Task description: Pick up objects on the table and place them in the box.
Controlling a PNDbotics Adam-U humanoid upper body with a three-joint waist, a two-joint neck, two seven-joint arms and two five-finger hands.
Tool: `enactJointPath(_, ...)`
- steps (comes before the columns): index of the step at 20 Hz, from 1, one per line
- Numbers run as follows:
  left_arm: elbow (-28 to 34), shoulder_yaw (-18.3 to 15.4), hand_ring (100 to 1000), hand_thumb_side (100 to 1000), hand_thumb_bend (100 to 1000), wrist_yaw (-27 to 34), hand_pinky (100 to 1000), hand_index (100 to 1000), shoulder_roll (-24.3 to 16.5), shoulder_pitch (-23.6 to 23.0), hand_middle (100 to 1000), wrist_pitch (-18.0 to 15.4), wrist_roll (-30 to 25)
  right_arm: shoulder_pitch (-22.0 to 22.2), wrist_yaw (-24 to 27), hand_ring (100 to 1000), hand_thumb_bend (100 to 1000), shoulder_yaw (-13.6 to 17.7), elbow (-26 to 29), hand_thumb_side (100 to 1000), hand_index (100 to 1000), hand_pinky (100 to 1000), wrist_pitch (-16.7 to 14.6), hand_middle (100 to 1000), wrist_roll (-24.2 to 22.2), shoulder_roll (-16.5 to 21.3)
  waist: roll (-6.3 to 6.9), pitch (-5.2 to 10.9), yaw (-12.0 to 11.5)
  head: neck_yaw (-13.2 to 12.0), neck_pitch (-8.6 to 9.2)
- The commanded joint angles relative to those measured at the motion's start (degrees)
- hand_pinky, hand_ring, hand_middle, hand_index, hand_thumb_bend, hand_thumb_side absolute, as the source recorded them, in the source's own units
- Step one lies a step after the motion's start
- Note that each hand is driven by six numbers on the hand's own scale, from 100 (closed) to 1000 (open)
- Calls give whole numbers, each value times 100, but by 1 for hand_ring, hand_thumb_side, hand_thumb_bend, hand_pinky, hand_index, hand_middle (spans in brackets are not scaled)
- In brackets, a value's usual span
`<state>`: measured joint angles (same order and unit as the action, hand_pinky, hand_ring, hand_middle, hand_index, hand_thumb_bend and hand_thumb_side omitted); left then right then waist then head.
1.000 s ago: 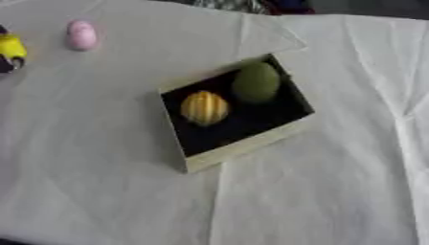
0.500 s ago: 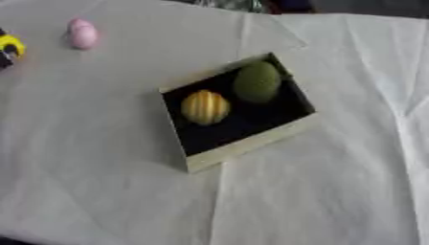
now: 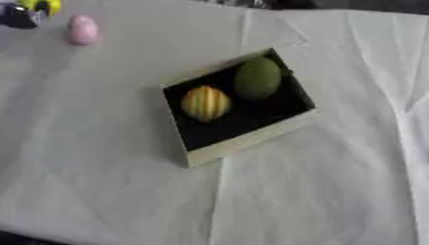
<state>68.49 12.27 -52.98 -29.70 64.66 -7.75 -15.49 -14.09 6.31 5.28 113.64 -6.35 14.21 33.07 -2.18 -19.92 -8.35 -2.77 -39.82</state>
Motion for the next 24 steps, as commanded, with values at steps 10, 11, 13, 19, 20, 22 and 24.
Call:
enactJointPath(10,1918,972,650,100,127,154,661,598,1647,-293,563,-317,-847,-82,245,760,100,294,95,653,775,905,-107,695,252,260,66,379,7,-7,-66)
enactJointPath(11,1868,1002,649,100,120,41,661,599,1711,-385,563,-329,-823,-58,242,760,100,305,95,654,774,905,-107,694,270,259,75,391,-10,10,-82)
enactJointPath(13,1747,1036,648,100,113,-155,662,600,1826,-536,563,-345,-731,-29,237,760,100,311,95,655,774,906,-99,694,290,250,85,407,-40,35,-105)
enactJointPath(19,1266,1035,640,100,100,-377,663,601,2071,-829,560,-352,-468,-14,224,760,100,279,95,657,774,906,-81,694,255,209,76,421,-52,77,-92)
enactJointPath(20,1199,1037,639,100,100,-363,662,601,2102,-865,560,-357,-454,-7,221,760,100,276,95,657,774,906,-78,694,252,202,72,419,-51,81,-97)
enactJointPath(22,1119,1064,639,100,100,-347,662,601,2151,-928,560,-383,-450,4,212,760,100,268,95,658,773,906,-72,693,244,189,70,417,-49,81,-114)
enactJointPath(24,1058,1102,640,100,100,-320,663,602,2178,-990,561,-412,-482,6,210,759,100,265,95,658,773,906,-64,693,244,178,72,413,-48,88,-120)
